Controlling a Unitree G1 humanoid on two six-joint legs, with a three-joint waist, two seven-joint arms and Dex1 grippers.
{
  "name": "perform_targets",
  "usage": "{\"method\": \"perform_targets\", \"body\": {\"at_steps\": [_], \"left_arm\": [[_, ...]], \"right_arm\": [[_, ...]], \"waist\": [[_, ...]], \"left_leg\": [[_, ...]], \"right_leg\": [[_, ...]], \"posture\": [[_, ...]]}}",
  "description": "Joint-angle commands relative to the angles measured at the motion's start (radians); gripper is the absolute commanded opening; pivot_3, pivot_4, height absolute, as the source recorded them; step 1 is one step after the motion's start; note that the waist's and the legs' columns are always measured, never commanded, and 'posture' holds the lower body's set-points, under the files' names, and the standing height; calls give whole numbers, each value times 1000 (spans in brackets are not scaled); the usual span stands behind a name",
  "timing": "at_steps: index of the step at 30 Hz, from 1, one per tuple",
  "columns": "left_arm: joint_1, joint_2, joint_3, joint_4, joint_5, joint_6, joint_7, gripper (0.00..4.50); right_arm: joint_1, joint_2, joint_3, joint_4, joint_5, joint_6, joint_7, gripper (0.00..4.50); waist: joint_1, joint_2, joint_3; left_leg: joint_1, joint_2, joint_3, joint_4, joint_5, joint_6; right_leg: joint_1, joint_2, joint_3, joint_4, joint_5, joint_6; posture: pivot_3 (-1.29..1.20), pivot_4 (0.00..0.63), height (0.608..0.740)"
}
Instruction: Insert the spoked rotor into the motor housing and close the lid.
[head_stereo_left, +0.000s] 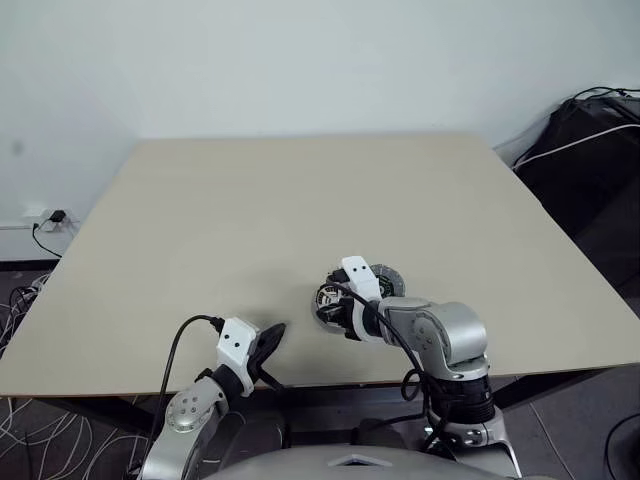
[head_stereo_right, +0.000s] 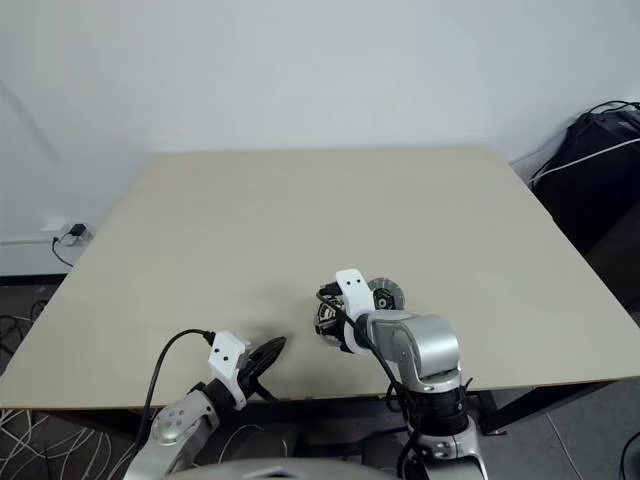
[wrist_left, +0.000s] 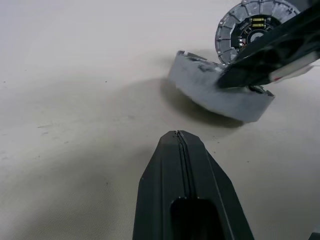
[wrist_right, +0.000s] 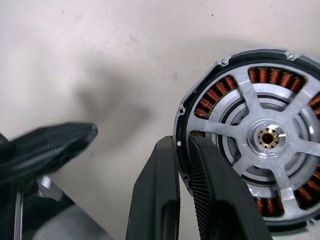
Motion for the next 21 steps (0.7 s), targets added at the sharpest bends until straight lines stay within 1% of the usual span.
{"method": "perform_targets", "body": {"at_steps": [1,2,3,5,6,7,10,13,16,19,21], "left_arm": [[-8,-3,4,-39,-4,-4,4,0],[-8,-3,4,-40,-4,-3,4,0],[-9,-2,4,-40,-4,-2,4,0],[-12,-2,3,-42,-5,2,3,0],[-14,-1,3,-42,-5,3,3,0],[-16,0,3,-44,-6,6,1,0],[-22,1,1,-47,-6,13,-1,0],[-25,4,1,-52,-7,21,-5,0],[-24,7,3,-57,-9,27,-8,0],[-22,9,1,-61,-9,32,-10,0],[-21,9,-1,-63,-10,35,-12,0]], "right_arm": [[-9,51,-41,76,8,-64,-49,426],[-13,85,-61,95,12,-89,-69,797],[-20,119,-86,112,20,-116,-86,978],[-41,167,-119,135,52,-169,-109,1665],[-52,181,-129,143,70,-191,-118,1932],[-68,198,-140,146,94,-208,-129,2364],[-117,243,-183,130,177,-242,-161,3234],[-164,294,-247,85,263,-240,-185,3234],[-185,306,-272,30,358,-244,-206,3234],[-205,323,-331,-46,513,-259,-230,3234],[-204,305,-360,-97,605,-284,-257,3234]], "waist": [[-6,0,-2],[-9,1,-2],[-11,2,-2],[-12,4,-1],[-13,5,-1],[-14,6,0],[-21,9,2],[-28,9,2],[-30,8,2],[-33,9,2],[-34,9,2]], "left_leg": [[1,0,0,0,0,0],[1,0,0,0,0,0],[2,0,0,0,0,0],[2,0,0,0,0,0],[2,-1,0,0,0,0],[2,-1,0,0,0,0],[2,-1,0,0,0,0],[2,0,-1,-2,1,-1],[2,0,-3,-3,1,-2],[1,-1,-3,-7,1,-2],[1,0,-3,-9,1,-2]], "right_leg": [[1,0,0,0,0,0],[1,0,0,0,0,0],[1,0,0,1,0,0],[1,-1,0,1,0,1],[1,-1,0,1,0,1],[1,-1,0,1,0,1],[1,-1,0,2,1,1],[-2,0,0,4,1,0],[-3,1,0,4,0,-2],[-5,0,1,3,3,-3],[-6,0,1,3,3,-3]], "posture": [[0,0,740],[0,0,740],[0,0,740],[0,0,740],[0,0,740],[0,0,740],[0,0,740],[0,0,740],[0,0,740],[0,0,740],[0,0,740]]}}
